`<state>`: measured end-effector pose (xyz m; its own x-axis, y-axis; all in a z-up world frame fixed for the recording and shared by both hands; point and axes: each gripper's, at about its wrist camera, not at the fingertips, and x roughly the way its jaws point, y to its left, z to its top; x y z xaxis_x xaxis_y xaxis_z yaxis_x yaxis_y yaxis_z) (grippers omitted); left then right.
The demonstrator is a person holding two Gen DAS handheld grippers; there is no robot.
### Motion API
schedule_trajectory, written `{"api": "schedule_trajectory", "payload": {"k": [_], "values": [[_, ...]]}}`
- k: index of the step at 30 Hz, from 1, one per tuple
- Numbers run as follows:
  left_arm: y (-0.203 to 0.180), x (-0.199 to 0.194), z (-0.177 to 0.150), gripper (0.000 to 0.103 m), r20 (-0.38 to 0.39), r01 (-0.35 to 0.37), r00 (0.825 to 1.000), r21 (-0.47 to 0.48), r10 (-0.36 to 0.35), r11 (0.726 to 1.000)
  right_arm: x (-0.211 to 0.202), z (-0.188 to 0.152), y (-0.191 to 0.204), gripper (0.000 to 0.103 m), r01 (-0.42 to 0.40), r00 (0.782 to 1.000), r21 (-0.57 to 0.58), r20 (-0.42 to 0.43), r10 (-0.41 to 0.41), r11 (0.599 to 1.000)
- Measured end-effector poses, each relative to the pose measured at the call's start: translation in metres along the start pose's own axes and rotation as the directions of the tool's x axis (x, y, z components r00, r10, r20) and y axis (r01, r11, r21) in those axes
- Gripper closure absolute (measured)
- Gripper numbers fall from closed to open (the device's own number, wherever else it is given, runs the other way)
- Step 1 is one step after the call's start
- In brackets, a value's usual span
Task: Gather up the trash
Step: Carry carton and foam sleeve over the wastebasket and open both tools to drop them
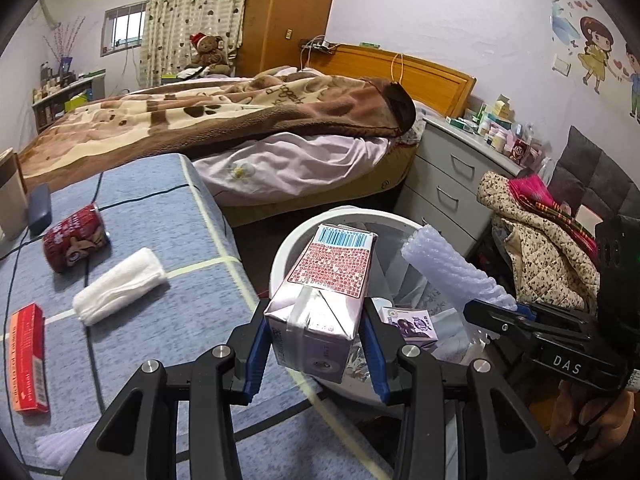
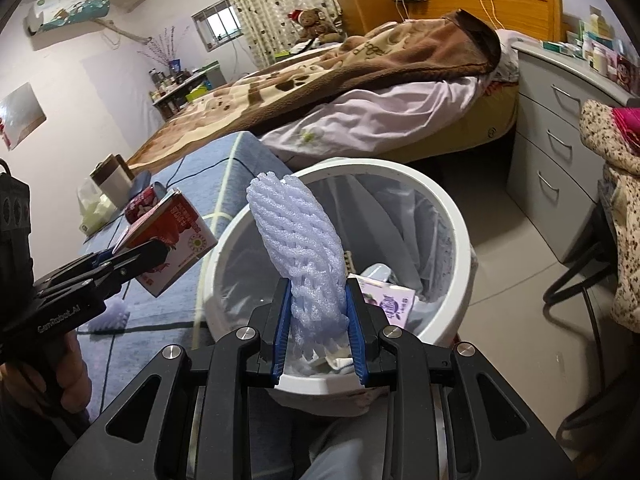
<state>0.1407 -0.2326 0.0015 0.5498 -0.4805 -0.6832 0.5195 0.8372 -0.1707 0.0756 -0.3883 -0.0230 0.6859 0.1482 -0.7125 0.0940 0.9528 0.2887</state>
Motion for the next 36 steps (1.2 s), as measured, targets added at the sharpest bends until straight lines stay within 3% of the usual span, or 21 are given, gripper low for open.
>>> {"api": "schedule_trajectory", "payload": {"k": [6,13,15,22,36], "values": [[-0.006,0.018,0.003,0.060,-0.016,0.008,1.000,0.009,-0.008,1.000,0.002,0.001,-0.007,0.074,0.021,1.000,0.012,-0.009,-0.021,1.000],[-0.007,0.035,0.007,0.057,-0.043,0.025,0.999,0.001,-0.025,1.000,0.004,0.001,-0.011,0.049,0.045,0.999,0.026,-0.013,-0.044,0.999],[-0.007,0.036,0.007,0.053,-0.041,0.027,0.999,-0.001,-0.028,1.000,0.005,0.001,-0.011,0.049,0.051,0.999,0.024,-0.017,-0.051,0.998],[0.002,0.027,0.006,0.053,-0.028,0.028,0.999,-0.027,-0.029,0.999,0.001,0.003,-0.007,0.049,0.036,0.999,0.011,-0.007,-0.036,0.999],[0.030,-0.028,-0.017,0.053,0.027,-0.028,0.999,-0.097,0.031,0.995,-0.010,0.000,0.034,0.049,-0.046,0.999,-0.080,0.015,0.048,0.996]]}}
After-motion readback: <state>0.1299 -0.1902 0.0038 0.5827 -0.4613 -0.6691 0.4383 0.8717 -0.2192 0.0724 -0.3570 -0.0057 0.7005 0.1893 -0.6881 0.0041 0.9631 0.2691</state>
